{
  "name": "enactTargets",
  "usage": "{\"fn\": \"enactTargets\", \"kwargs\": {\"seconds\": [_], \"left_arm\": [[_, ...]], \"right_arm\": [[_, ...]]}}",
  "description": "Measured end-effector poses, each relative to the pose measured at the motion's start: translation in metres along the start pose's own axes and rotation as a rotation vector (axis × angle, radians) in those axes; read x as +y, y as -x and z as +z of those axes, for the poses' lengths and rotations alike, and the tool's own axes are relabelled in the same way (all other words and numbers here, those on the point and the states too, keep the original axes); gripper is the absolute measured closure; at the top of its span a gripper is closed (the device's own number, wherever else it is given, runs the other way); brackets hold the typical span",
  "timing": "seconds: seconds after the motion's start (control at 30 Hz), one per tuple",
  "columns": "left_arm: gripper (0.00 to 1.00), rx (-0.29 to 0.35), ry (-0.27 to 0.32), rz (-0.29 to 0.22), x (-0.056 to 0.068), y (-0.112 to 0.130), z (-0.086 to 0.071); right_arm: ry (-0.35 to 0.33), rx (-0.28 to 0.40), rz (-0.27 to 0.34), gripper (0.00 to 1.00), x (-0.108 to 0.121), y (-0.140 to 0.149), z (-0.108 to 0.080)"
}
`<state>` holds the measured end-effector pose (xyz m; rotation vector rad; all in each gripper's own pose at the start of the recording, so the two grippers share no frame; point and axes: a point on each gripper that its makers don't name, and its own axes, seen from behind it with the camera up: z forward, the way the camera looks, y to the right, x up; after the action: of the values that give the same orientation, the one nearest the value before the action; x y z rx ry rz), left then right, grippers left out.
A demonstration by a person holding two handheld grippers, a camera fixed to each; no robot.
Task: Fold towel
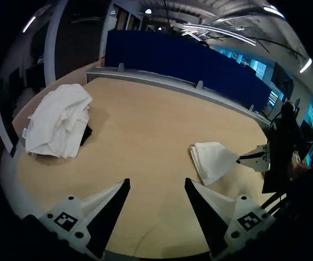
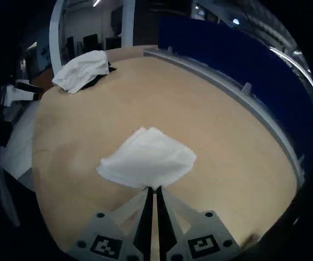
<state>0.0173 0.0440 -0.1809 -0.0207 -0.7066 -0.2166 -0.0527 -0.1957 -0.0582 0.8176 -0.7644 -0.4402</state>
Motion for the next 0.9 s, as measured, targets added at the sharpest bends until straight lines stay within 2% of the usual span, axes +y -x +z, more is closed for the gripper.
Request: {"fn": "enactTargets", "kwargs": {"seconds": [0.27, 0.47, 0.67, 0.9], "left_arm": [[0.07, 0.014, 0.009, 0.004, 0.002, -0.007, 0.0], [0.07, 0.02, 0.018, 0.01, 0.006, -0.011, -0.001], [0.07, 0.023, 0.028, 0.016, 0.009, -0.015, 0.0], [0.07, 0.025, 0.044, 0.035, 0.015, -0.02, 0.004]], "right_arm": [[0.038, 0.112, -0.041, 0.95, 0.015, -0.06, -0.029], [0.057, 0.169, -0.043, 0.95, 0.022, -0.087, -0.047], [0.079, 0.185, -0.038, 0.95, 0.031, -0.093, -0.058], [0.119, 0.191, -0.011, 0.95, 0.051, -0.087, -0.076]]}}
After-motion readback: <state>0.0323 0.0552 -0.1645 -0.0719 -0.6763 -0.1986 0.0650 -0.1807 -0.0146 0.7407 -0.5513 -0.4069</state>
